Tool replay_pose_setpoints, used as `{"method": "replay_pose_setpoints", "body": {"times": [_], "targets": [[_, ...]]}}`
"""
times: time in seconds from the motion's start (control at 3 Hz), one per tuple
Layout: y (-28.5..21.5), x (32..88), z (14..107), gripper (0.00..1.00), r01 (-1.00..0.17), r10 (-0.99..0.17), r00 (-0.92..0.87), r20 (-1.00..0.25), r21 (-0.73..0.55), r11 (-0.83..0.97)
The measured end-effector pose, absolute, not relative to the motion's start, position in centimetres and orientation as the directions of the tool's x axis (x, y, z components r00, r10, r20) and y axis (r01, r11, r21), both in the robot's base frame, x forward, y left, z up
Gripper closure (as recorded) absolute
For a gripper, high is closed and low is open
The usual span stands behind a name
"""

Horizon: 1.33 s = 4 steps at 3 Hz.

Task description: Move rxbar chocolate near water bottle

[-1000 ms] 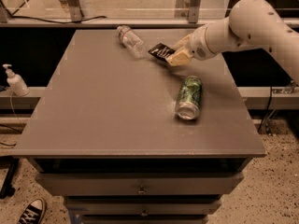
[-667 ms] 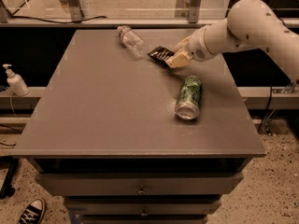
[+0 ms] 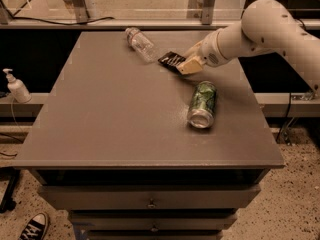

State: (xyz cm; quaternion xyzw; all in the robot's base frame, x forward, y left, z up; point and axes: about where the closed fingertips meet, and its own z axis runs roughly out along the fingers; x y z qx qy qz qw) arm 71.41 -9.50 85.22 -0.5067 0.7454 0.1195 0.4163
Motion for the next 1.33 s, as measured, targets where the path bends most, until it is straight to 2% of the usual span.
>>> {"method": "replay_pose_setpoints", "body": {"times": [0.33, 0.67, 1.33], "targets": [[-9.6, 71.3, 85.1, 0.13, -0.854, -0.656, -0.145, -0.741, -0.241, 0.461], [-9.6, 71.2, 85.1, 0.0, -0.854, -0.656, -0.147, -0.741, -0.239, 0.462], [-10.9, 71.2, 86.9, 0.0, -0.821, -0.617, -0.158, -0.771, -0.245, 0.515]]}}
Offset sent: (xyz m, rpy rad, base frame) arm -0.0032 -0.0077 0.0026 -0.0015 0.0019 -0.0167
